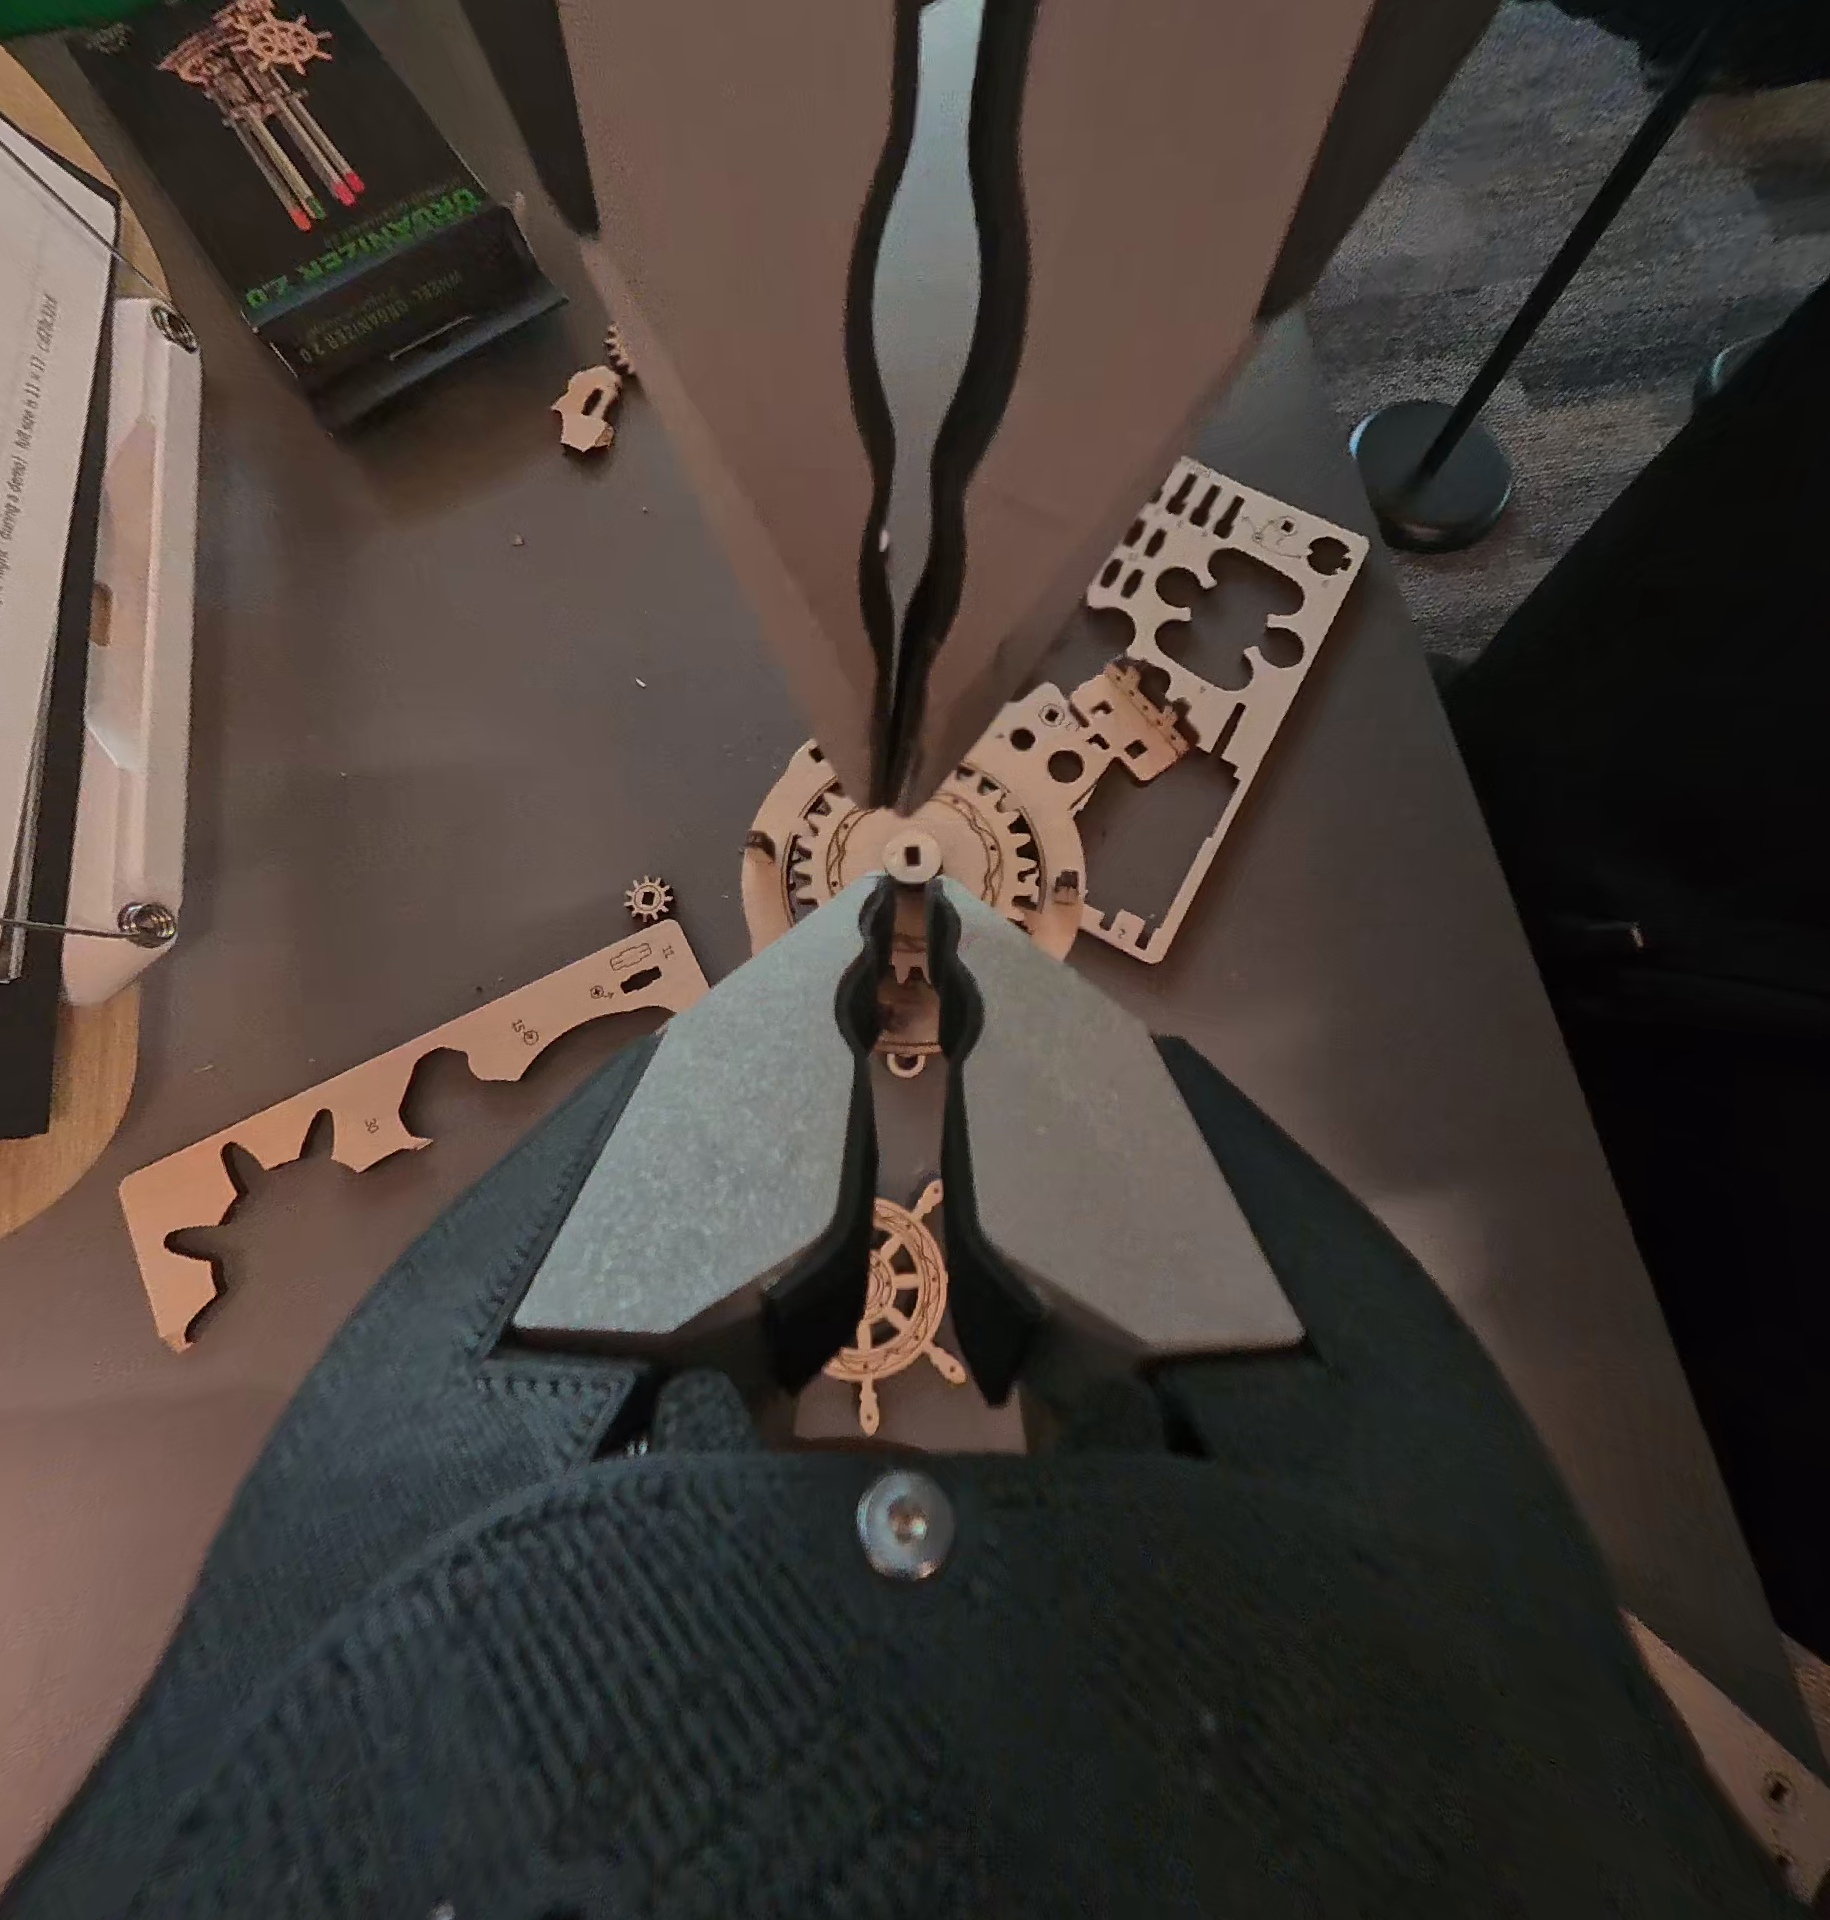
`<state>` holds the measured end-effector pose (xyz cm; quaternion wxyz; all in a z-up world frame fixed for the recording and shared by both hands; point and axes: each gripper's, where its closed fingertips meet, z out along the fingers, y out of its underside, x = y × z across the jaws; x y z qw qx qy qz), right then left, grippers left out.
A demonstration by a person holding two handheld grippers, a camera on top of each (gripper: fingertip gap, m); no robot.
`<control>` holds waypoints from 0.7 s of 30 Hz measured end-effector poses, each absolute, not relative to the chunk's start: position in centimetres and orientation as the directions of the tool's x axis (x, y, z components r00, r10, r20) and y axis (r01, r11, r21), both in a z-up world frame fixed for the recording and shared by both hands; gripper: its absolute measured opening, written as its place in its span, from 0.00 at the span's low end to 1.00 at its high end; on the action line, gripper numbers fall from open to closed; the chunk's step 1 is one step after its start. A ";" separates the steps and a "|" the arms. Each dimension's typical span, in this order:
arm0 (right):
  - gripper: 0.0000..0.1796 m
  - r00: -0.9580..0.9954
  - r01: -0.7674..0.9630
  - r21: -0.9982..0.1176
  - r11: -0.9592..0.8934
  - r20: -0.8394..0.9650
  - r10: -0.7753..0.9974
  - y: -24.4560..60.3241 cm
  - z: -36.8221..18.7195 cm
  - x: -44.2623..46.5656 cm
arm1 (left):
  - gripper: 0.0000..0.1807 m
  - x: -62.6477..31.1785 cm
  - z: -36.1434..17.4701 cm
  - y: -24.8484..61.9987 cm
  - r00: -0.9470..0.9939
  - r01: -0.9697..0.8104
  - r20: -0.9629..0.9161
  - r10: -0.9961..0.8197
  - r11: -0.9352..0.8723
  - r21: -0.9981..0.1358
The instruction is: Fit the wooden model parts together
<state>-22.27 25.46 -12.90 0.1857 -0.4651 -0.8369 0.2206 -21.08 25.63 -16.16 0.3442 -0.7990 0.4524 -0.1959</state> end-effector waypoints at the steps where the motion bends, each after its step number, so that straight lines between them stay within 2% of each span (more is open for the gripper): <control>1: 0.00 -0.506 0.717 -0.513 0.472 0.082 0.858 25.3 -14.1 -22.1 | 0.02 -21.0 -16.2 25.7 0.515 -0.582 0.009 -0.857 -0.357 -0.731; 2: 0.00 -0.518 0.747 -0.458 0.482 0.053 0.854 25.2 -16.0 -21.5 | 0.02 -21.0 -16.2 25.7 0.515 -0.578 0.013 -0.857 -0.358 -0.733; 4: 0.00 -0.502 0.755 -0.449 0.477 0.072 0.862 25.6 -16.1 -21.3 | 0.01 -21.4 -16.2 25.5 0.514 -0.587 0.009 -0.858 -0.359 -0.726; 8: 0.00 -0.491 0.705 -0.524 0.477 0.126 0.862 25.6 -13.1 -22.2 | 0.01 -21.0 -16.2 25.7 0.510 -0.576 0.017 -0.860 -0.357 -0.735; 12: 0.00 -0.514 0.732 -0.487 0.477 0.066 0.855 24.9 -15.7 -21.8 | 0.01 -21.1 -16.2 25.6 0.514 -0.571 0.026 -0.858 -0.364 -0.736; 17: 0.00 -0.513 0.738 -0.470 0.484 0.075 0.855 24.9 -16.0 -21.5 | 0.00 -21.3 -16.1 25.6 0.515 -0.578 0.024 -0.857 -0.368 -0.728; 21: 0.00 -0.500 0.736 -0.505 0.450 0.042 0.865 25.0 -15.9 -21.6 | 0.06 -21.2 -16.1 25.6 0.513 -0.555 0.056 -0.857 -0.380 -0.740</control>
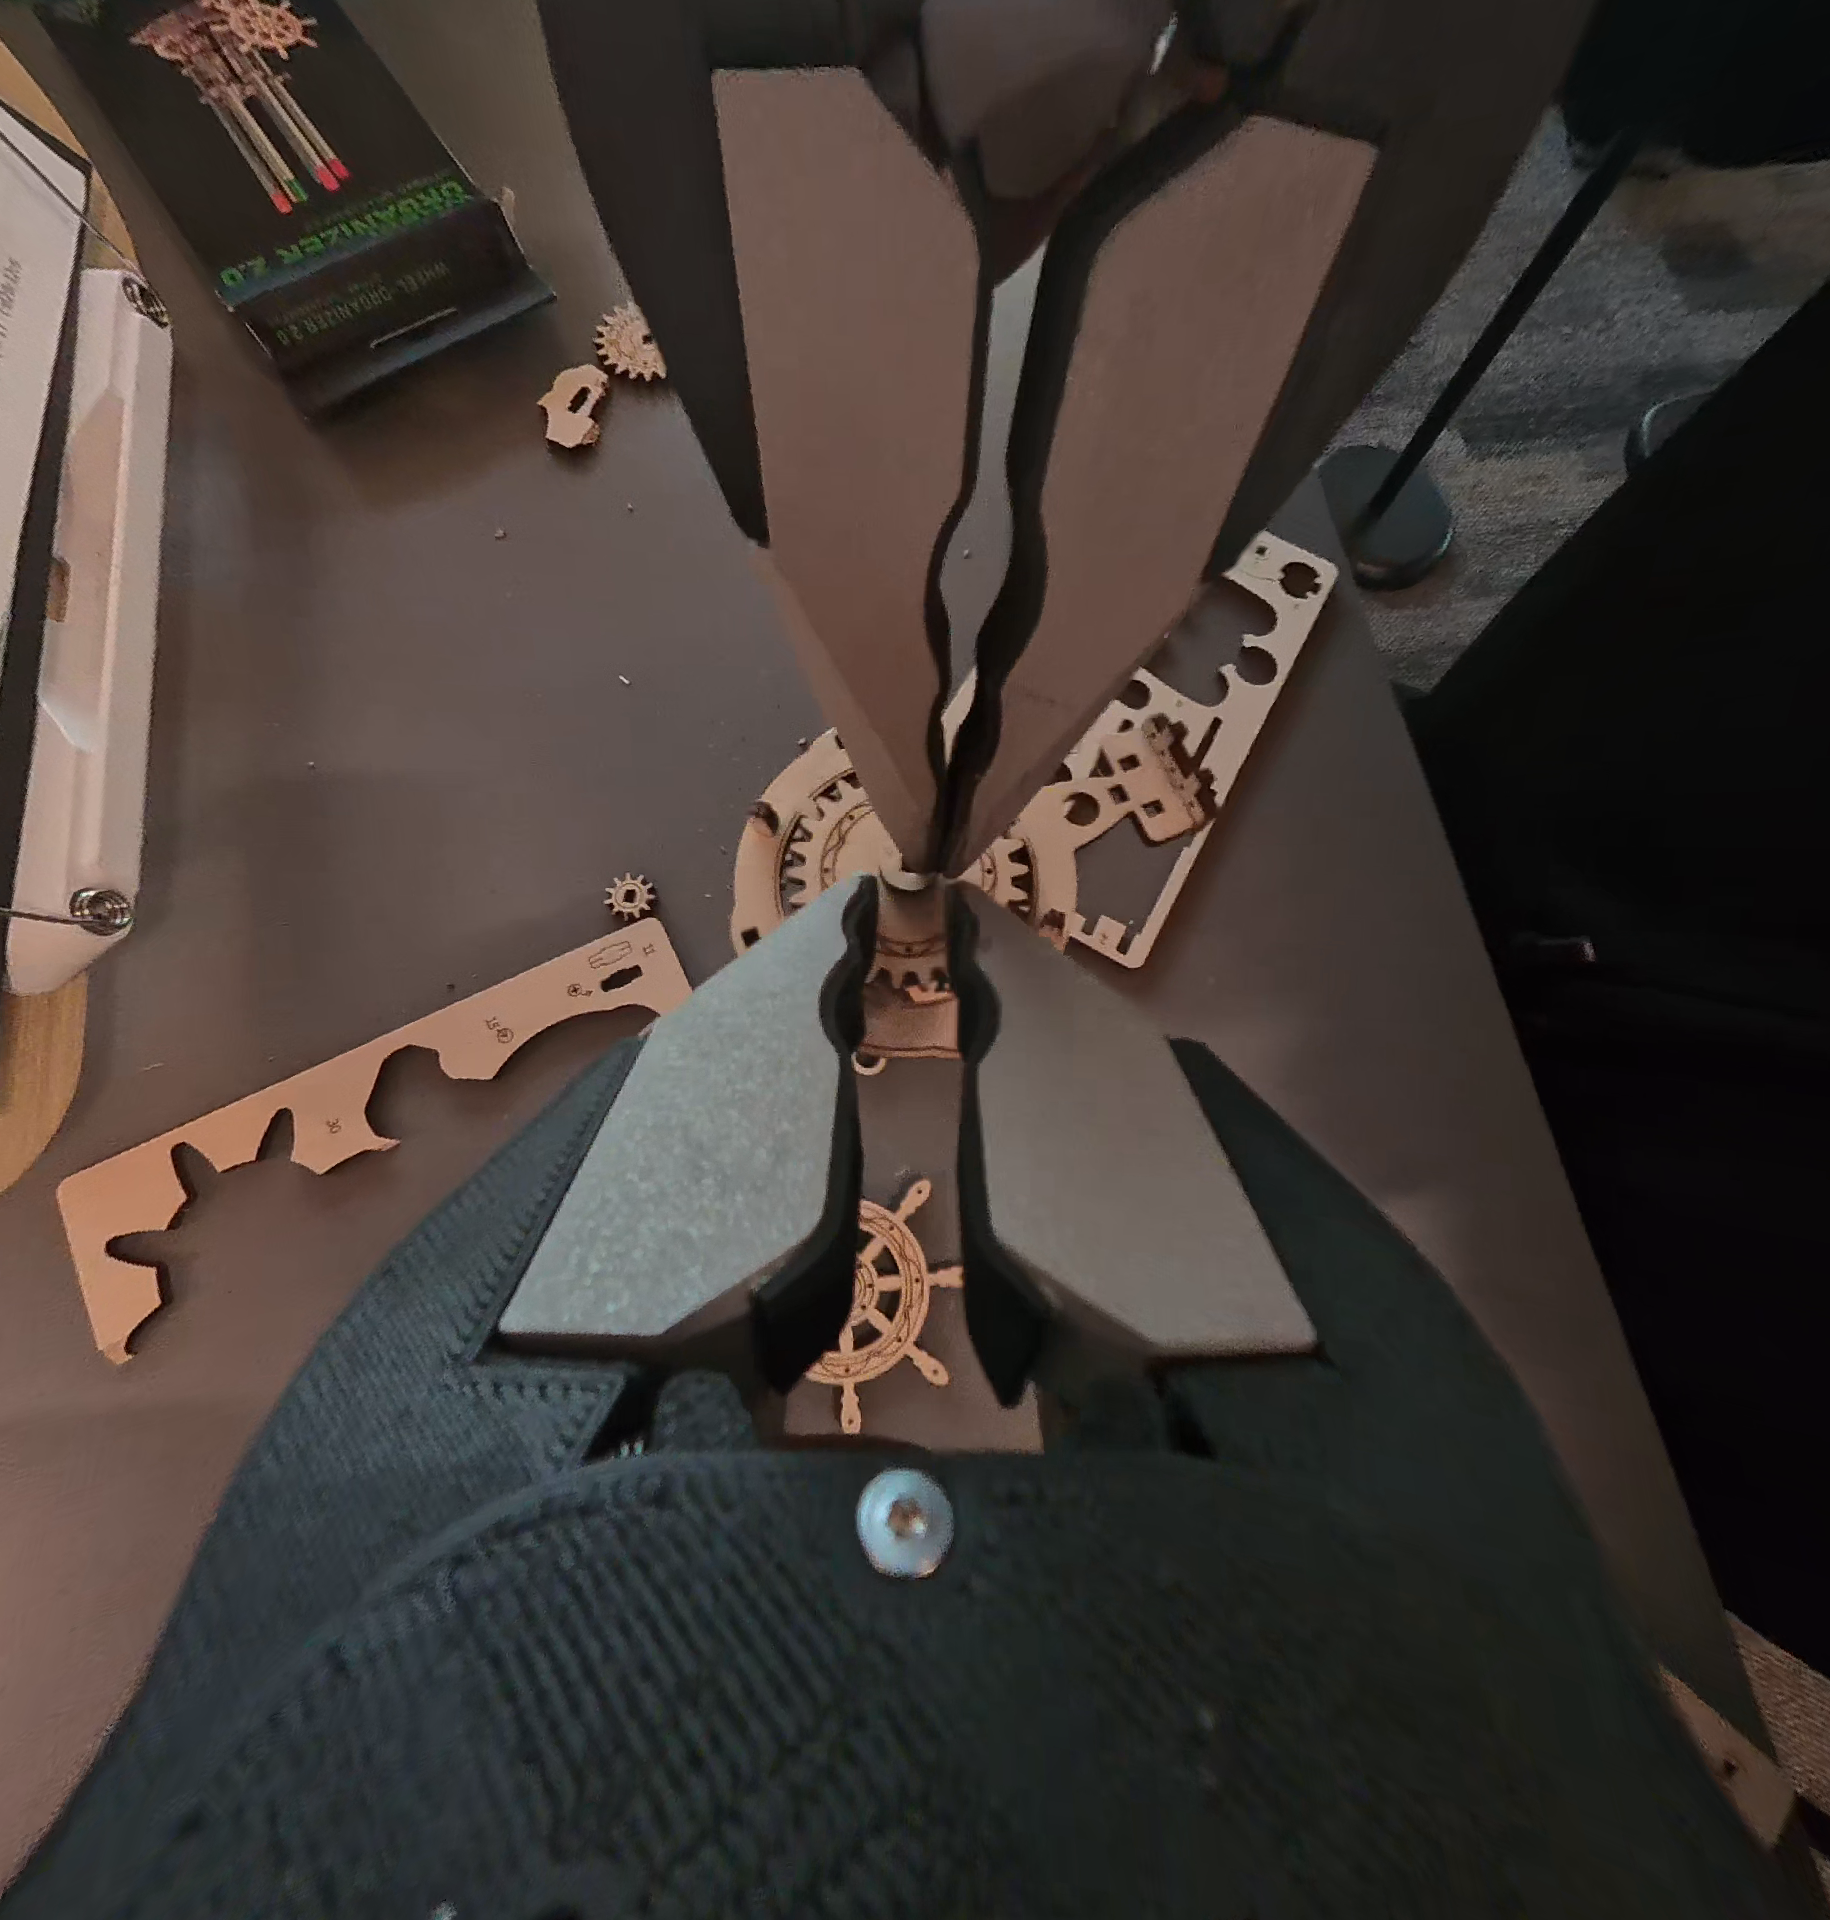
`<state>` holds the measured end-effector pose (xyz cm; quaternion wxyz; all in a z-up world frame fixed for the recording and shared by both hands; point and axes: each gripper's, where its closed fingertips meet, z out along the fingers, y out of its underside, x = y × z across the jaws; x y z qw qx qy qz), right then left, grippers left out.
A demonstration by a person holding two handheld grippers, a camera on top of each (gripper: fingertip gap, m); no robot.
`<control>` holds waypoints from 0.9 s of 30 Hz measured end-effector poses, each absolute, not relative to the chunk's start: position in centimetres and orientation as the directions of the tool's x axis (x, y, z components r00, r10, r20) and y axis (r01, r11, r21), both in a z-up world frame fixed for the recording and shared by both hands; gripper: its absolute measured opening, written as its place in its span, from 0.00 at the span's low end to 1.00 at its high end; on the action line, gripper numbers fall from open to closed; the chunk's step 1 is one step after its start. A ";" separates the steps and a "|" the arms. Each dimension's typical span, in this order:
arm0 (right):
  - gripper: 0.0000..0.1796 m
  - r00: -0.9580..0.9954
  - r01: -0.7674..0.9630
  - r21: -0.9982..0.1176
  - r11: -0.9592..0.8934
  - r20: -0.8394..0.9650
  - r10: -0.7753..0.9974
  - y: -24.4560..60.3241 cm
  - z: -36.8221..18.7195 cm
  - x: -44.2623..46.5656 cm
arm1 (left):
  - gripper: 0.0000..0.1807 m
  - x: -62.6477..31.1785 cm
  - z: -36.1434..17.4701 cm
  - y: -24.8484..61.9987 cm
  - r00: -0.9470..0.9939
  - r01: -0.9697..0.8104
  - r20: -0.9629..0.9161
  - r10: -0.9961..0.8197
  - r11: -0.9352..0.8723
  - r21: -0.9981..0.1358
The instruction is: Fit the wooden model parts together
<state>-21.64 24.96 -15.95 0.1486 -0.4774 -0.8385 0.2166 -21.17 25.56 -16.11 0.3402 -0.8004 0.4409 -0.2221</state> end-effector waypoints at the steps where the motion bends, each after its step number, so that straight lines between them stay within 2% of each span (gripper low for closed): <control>1: 0.00 -0.499 0.734 -0.511 0.448 0.043 0.866 25.0 -15.9 -21.7 | 0.09 -21.1 -16.1 25.4 0.506 -0.555 0.061 -0.860 -0.379 -0.740; 12: 0.00 -0.492 0.732 -0.519 0.441 0.044 0.869 25.4 -15.9 -21.7 | 0.06 -21.1 -16.1 25.6 0.516 -0.541 0.040 -0.856 -0.362 -0.760; 17: 0.00 -0.481 0.701 -0.564 0.437 0.078 0.873 25.7 -13.7 -22.2 | 0.06 -21.1 -16.1 25.5 0.516 -0.549 0.024 -0.856 -0.353 -0.758; 20: 0.00 -0.502 0.705 -0.531 0.470 0.096 0.860 25.5 -13.8 -22.2 | 0.06 -21.0 -16.1 25.6 0.519 -0.544 0.023 -0.854 -0.351 -0.762; 22: 0.01 -0.508 0.747 -0.443 0.496 0.100 0.855 25.9 -16.0 -21.7 | 0.04 -21.1 -16.2 25.7 0.528 -0.546 0.019 -0.849 -0.356 -0.759; 25: 0.00 -0.519 0.737 -0.438 0.515 0.121 0.846 25.5 -15.8 -21.8 | 0.03 -21.1 -16.2 25.6 0.528 -0.538 0.026 -0.849 -0.359 -0.763; 27: 0.00 -0.517 0.714 -0.475 0.514 0.137 0.845 25.2 -14.4 -22.1 | 0.03 -21.1 -16.2 25.7 0.527 -0.534 0.032 -0.849 -0.360 -0.765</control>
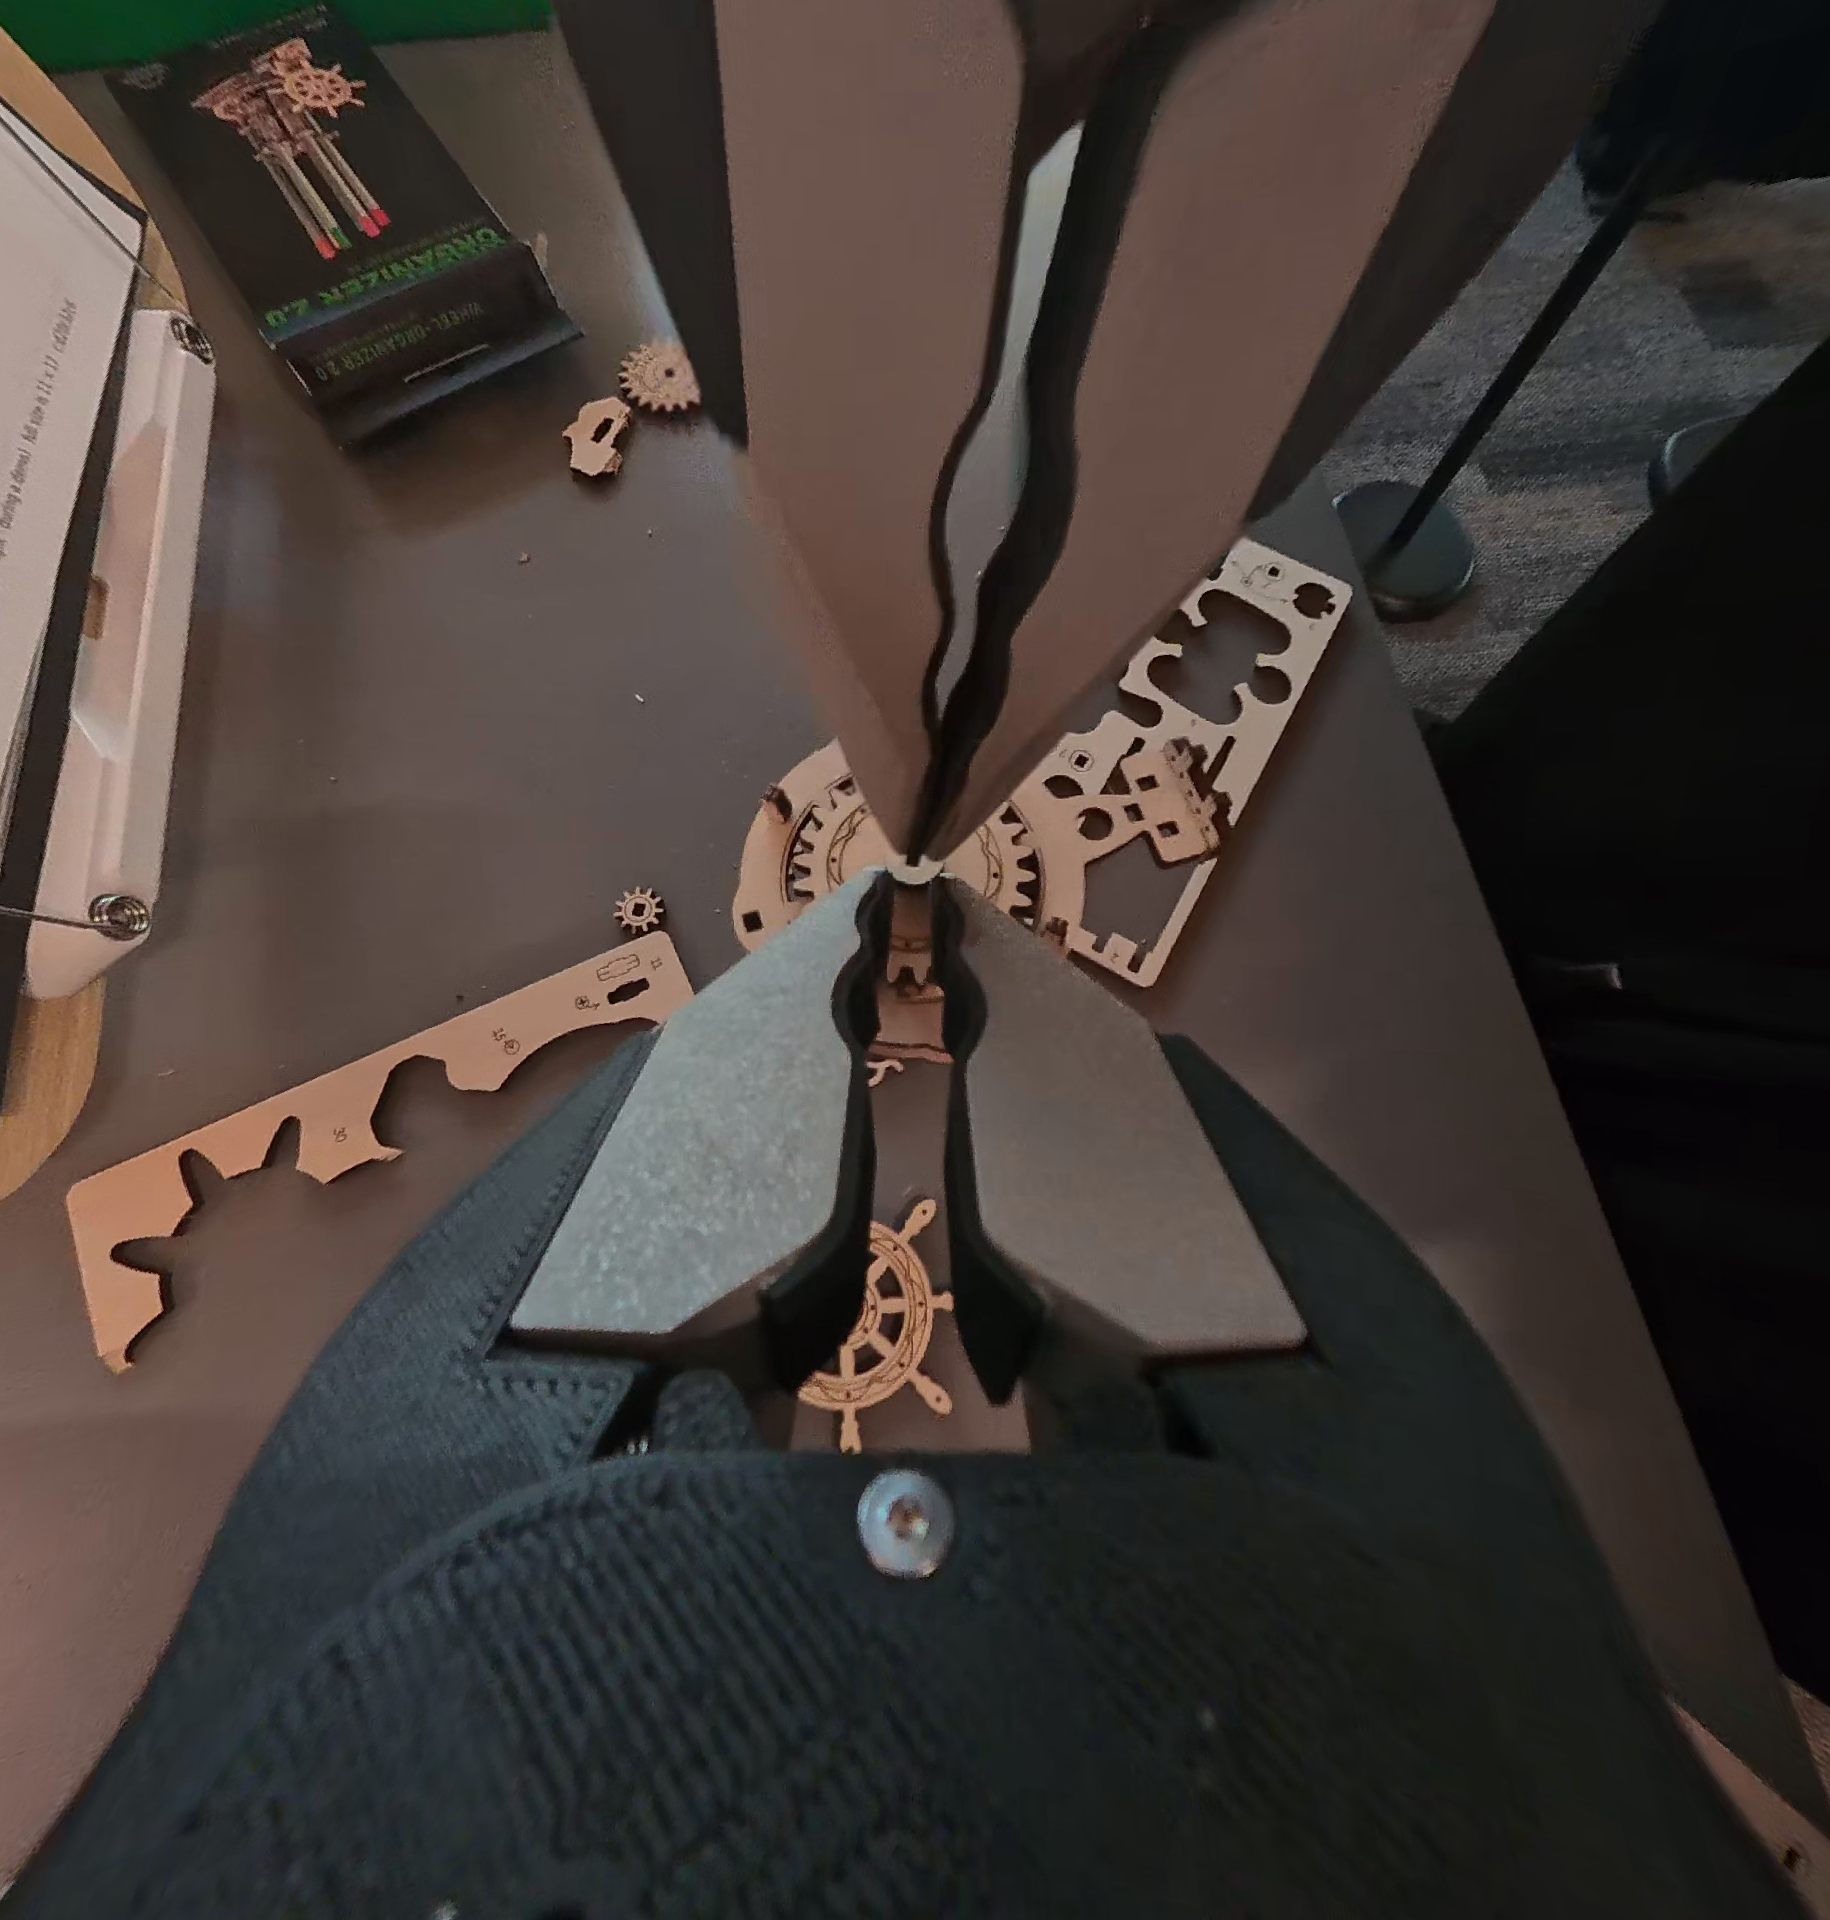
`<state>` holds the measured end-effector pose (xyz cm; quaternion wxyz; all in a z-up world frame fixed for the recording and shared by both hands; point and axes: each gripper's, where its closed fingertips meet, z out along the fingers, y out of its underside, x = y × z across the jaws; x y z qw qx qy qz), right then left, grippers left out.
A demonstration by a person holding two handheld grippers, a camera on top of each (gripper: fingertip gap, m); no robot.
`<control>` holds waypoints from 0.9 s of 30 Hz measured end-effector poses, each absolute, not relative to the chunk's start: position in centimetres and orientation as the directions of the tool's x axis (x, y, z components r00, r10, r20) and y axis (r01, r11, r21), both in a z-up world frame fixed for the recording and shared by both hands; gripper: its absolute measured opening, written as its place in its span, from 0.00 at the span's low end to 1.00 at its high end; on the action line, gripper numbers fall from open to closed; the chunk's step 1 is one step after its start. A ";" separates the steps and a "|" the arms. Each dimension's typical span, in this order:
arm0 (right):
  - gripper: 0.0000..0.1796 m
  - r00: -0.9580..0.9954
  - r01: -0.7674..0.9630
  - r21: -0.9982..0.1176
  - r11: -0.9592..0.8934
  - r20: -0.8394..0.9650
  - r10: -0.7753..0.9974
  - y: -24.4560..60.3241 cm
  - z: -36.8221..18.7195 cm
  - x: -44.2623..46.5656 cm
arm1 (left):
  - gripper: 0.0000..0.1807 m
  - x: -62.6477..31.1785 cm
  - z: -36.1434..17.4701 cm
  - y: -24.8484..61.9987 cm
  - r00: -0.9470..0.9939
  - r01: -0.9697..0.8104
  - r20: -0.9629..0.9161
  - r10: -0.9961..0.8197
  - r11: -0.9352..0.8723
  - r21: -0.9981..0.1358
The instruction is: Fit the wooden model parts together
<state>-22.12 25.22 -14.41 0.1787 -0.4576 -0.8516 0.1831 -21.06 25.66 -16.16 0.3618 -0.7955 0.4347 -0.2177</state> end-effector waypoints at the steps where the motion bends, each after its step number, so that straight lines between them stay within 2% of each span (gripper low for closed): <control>1: 0.00 -0.511 0.703 -0.500 0.506 0.142 0.848 25.2 -13.6 -22.3 | 0.03 -21.1 -16.2 25.7 0.527 -0.537 0.030 -0.849 -0.360 -0.763; 2: 0.00 -0.506 0.699 -0.508 0.503 0.147 0.850 25.4 -13.2 -22.4 | 0.03 -21.1 -16.2 25.7 0.527 -0.535 0.031 -0.849 -0.360 -0.764; 6: 0.00 -0.520 0.755 -0.423 0.501 0.081 0.850 25.4 -16.3 -21.5 | 0.03 -21.4 -16.2 25.6 0.529 -0.544 0.026 -0.848 -0.362 -0.757; 7: 0.00 -0.510 0.759 -0.402 0.512 0.121 0.851 26.1 -16.2 -21.5 | 0.03 -21.3 -16.2 25.5 0.529 -0.538 0.031 -0.848 -0.363 -0.761; 11: 0.00 -0.498 0.707 -0.493 0.507 0.163 0.852 26.0 -12.7 -22.4 | 0.03 -20.9 -16.1 25.6 0.521 -0.534 0.034 -0.853 -0.357 -0.767; 14: 0.00 -0.531 0.733 -0.438 0.520 0.108 0.840 25.4 -15.3 -22.0 | 0.03 -21.0 -16.1 25.6 0.524 -0.531 0.035 -0.851 -0.358 -0.768; 15: 0.00 -0.532 0.725 -0.457 0.515 0.102 0.840 25.1 -16.0 -22.3 | 0.03 -21.2 -16.1 25.6 0.531 -0.534 0.030 -0.847 -0.363 -0.763; 19: 0.00 -0.535 0.734 -0.421 0.533 0.126 0.835 25.2 -16.2 -21.9 | 0.03 -21.2 -16.2 25.4 0.522 -0.541 0.038 -0.852 -0.365 -0.757; 20: 0.00 -0.534 0.731 -0.429 0.531 0.124 0.836 25.1 -16.2 -22.0 | 0.06 -21.3 -16.1 24.9 0.501 -0.557 0.054 -0.864 -0.370 -0.743; 22: 0.00 -0.528 0.735 -0.438 0.518 0.111 0.842 25.1 -16.2 -22.1 | 0.19 -21.7 -16.0 24.9 0.513 -0.565 0.063 -0.856 -0.392 -0.726; 27: 0.00 -0.516 0.737 -0.456 0.499 0.098 0.851 25.4 -16.1 -22.0 | 0.18 -21.7 -16.2 25.4 0.518 -0.542 0.066 -0.853 -0.387 -0.746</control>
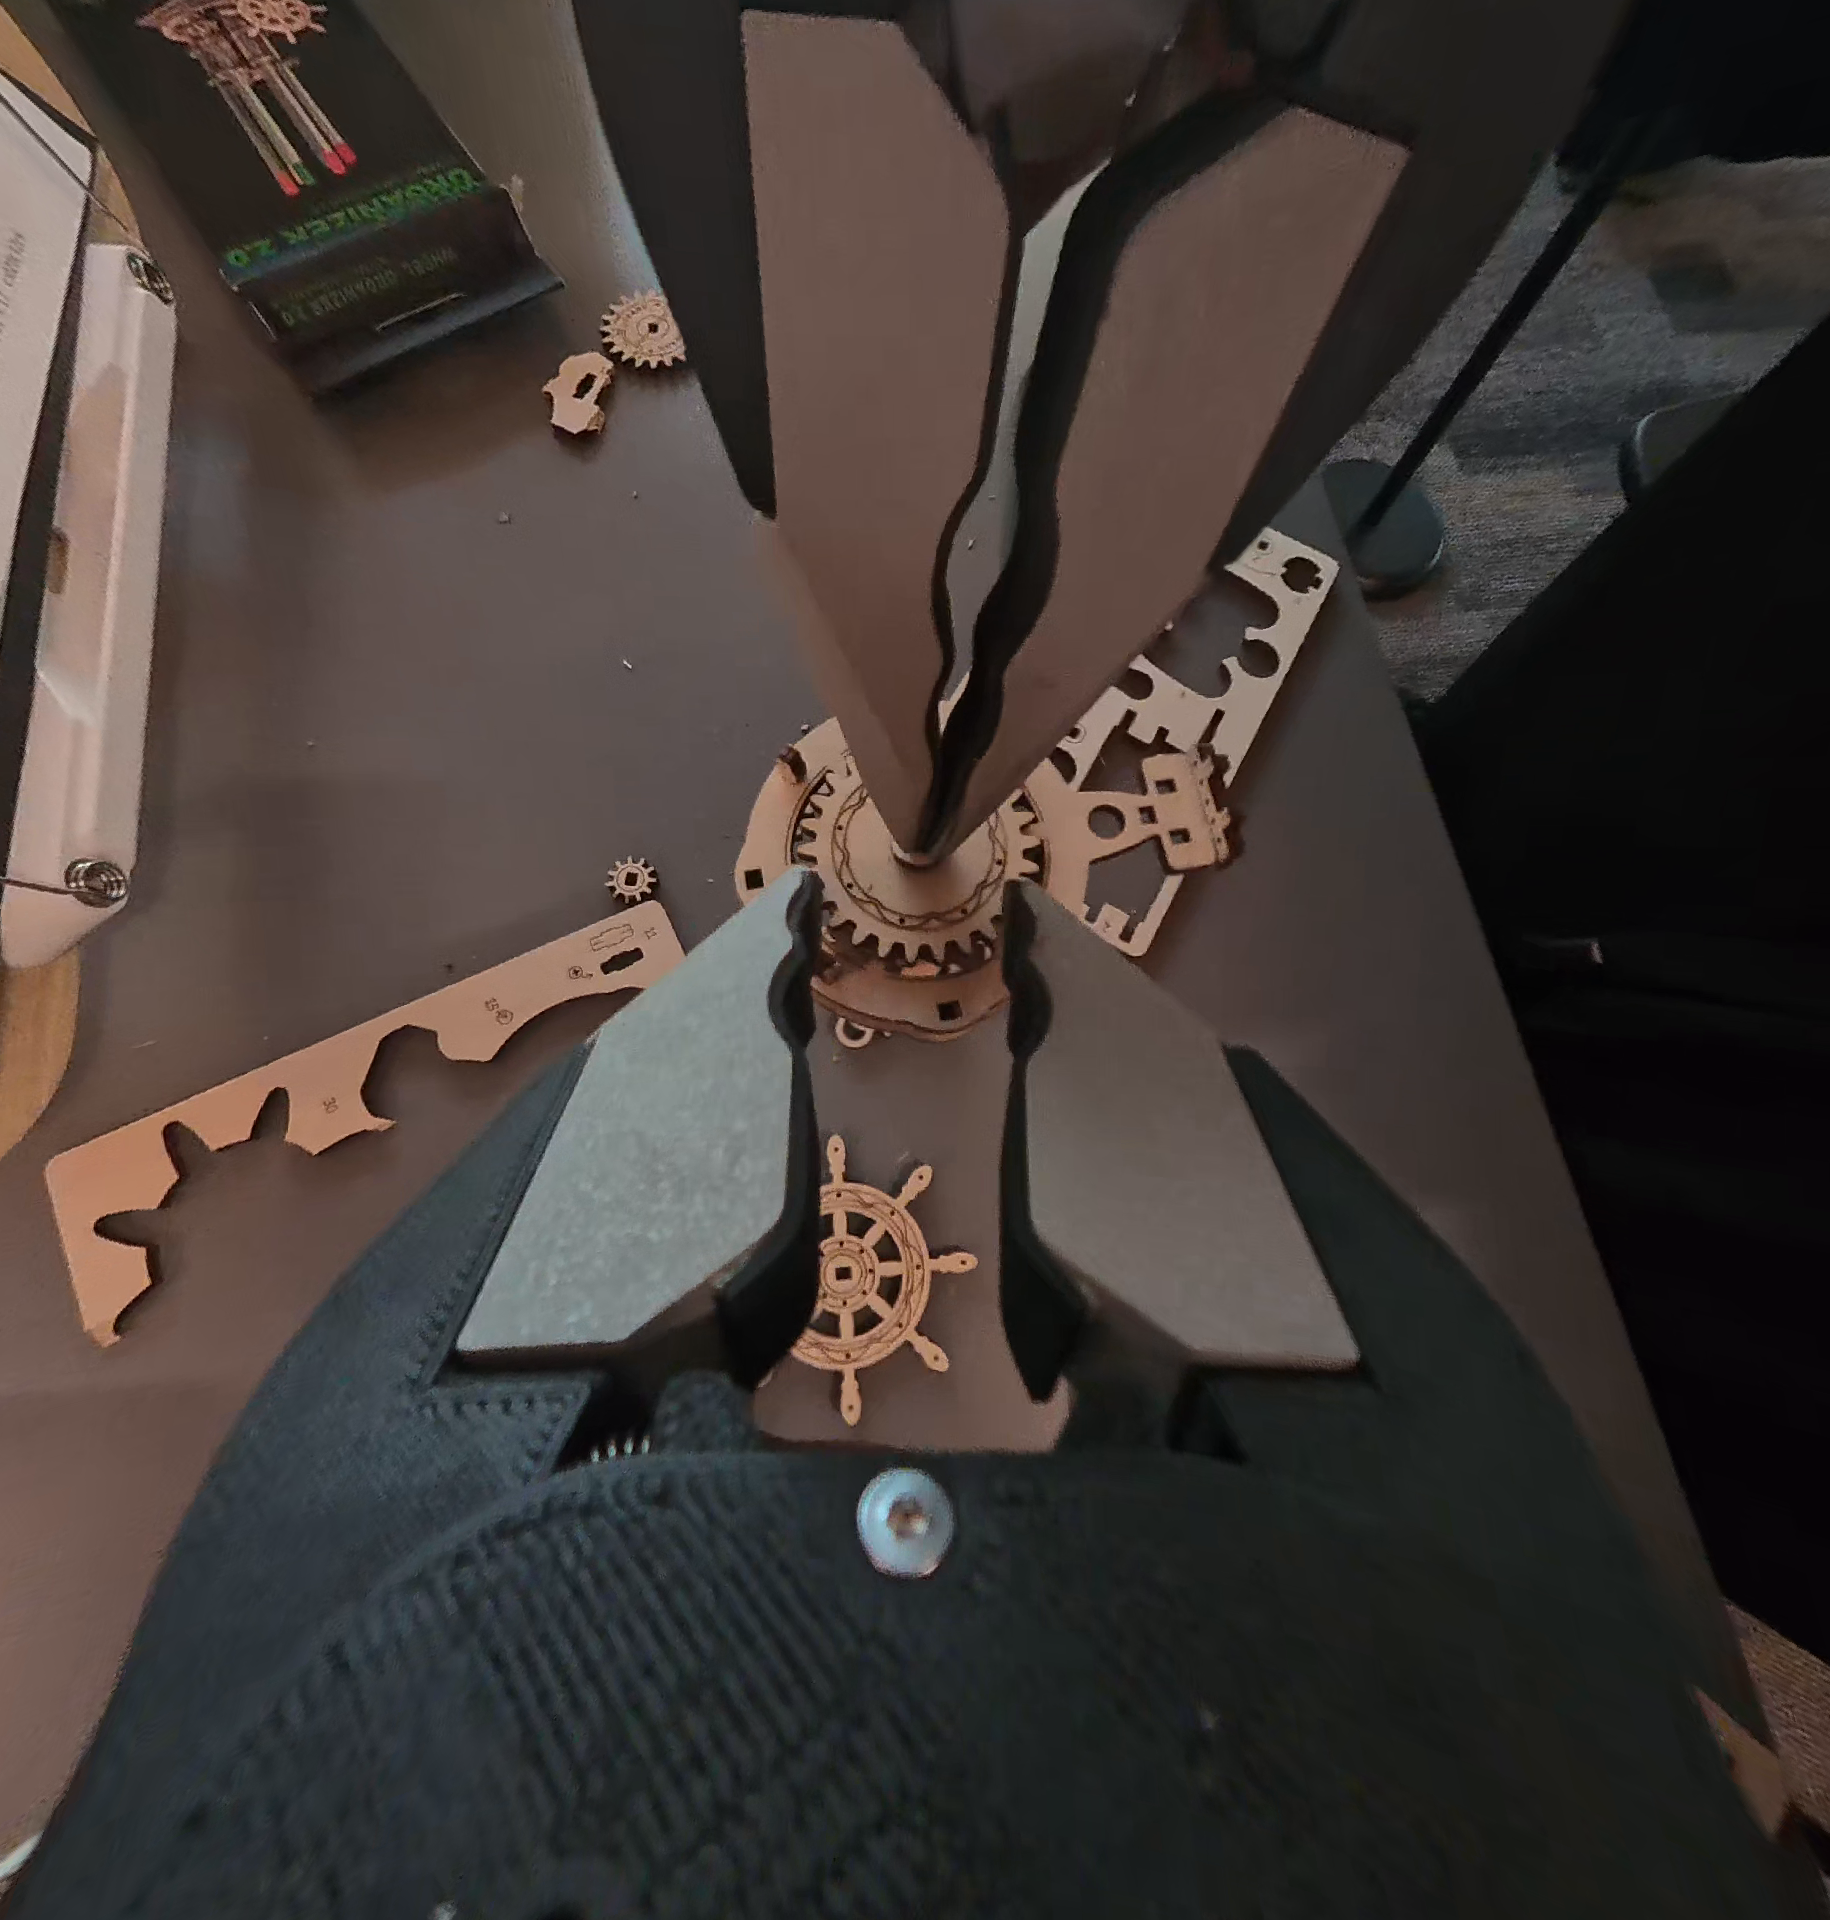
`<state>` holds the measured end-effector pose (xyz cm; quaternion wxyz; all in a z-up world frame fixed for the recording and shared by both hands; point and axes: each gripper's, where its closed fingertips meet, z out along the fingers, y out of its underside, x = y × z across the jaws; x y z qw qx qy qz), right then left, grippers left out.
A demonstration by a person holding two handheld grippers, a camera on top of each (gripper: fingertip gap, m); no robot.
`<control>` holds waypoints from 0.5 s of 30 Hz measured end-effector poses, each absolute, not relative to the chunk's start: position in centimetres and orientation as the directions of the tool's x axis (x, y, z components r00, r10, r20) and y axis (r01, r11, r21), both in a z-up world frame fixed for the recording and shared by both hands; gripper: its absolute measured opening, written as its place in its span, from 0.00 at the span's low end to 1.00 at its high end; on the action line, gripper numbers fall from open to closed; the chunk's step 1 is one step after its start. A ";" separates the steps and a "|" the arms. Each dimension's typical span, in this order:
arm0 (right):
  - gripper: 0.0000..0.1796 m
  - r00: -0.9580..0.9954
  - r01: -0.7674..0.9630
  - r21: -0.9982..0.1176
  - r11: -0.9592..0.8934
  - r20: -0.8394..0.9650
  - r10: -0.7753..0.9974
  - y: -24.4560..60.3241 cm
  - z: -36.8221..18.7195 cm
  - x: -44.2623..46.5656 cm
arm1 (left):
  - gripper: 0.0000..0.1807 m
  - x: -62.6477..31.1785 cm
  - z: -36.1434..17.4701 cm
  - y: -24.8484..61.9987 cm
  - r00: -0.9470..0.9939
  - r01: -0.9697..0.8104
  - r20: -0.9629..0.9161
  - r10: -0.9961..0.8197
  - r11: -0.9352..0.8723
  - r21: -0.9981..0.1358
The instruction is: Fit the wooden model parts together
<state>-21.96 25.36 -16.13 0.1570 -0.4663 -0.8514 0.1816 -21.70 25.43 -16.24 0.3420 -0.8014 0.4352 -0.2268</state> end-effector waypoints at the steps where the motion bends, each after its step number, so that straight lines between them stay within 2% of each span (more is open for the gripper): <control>1: 0.00 -0.514 0.737 -0.459 0.496 0.096 0.852 25.4 -16.1 -22.0 | 0.18 -21.8 -16.3 25.4 0.519 -0.546 0.063 -0.853 -0.387 -0.743; 5: 0.00 -0.515 0.732 -0.468 0.496 0.096 0.852 25.4 -16.0 -22.3 | 0.18 -21.8 -16.3 25.3 0.515 -0.550 0.060 -0.855 -0.384 -0.742; 9: 0.00 -0.496 0.704 -0.533 0.469 0.103 0.862 25.9 -12.8 -23.2 | 0.18 -21.8 -16.3 25.3 0.515 -0.559 0.052 -0.856 -0.381 -0.737; 12: 0.00 -0.513 0.704 -0.507 0.497 0.121 0.850 25.8 -11.9 -23.1 | 0.18 -21.8 -16.3 25.3 0.514 -0.560 0.051 -0.857 -0.380 -0.737; 15: 0.01 -0.532 0.753 -0.411 0.513 0.077 0.843 25.3 -15.7 -22.6 | 0.18 -21.7 -16.3 25.3 0.514 -0.559 0.051 -0.856 -0.379 -0.737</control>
